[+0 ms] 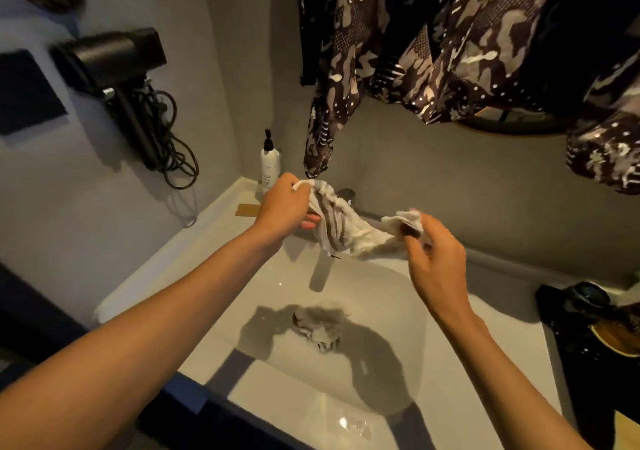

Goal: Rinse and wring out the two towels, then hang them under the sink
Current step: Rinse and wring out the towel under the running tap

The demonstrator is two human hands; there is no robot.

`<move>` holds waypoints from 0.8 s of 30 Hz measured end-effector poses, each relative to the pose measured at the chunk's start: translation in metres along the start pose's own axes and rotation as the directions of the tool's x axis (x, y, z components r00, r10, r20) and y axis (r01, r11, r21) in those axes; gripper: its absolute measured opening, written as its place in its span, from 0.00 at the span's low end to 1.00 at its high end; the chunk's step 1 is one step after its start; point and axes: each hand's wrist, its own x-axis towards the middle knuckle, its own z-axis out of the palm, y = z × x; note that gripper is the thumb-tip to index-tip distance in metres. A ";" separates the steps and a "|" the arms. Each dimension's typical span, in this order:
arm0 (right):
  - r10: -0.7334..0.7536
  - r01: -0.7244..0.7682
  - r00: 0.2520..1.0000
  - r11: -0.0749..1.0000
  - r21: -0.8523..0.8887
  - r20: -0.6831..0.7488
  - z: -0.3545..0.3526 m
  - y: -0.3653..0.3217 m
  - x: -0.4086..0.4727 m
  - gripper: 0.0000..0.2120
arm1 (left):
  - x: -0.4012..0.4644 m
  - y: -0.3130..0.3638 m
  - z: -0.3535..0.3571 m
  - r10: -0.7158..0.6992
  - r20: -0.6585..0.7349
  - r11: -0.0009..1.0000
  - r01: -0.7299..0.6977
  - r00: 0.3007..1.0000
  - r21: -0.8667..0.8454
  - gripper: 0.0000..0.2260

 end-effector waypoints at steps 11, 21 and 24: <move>0.067 -0.119 0.970 0.969 0.215 0.233 0.012 -0.044 0.057 0.13 | -0.027 0.003 0.026 0.220 0.409 0.916 -0.332 0.885 0.224 0.18; 0.130 -0.085 0.908 0.988 -0.129 0.398 -0.053 -0.039 0.059 0.24 | -0.052 0.025 0.034 0.262 0.460 0.958 -0.286 0.848 -0.017 0.04; 0.125 -0.158 0.886 0.987 0.038 0.447 -0.064 -0.046 0.051 0.20 | -0.059 0.040 0.037 0.339 0.446 0.923 -0.385 0.828 0.013 0.04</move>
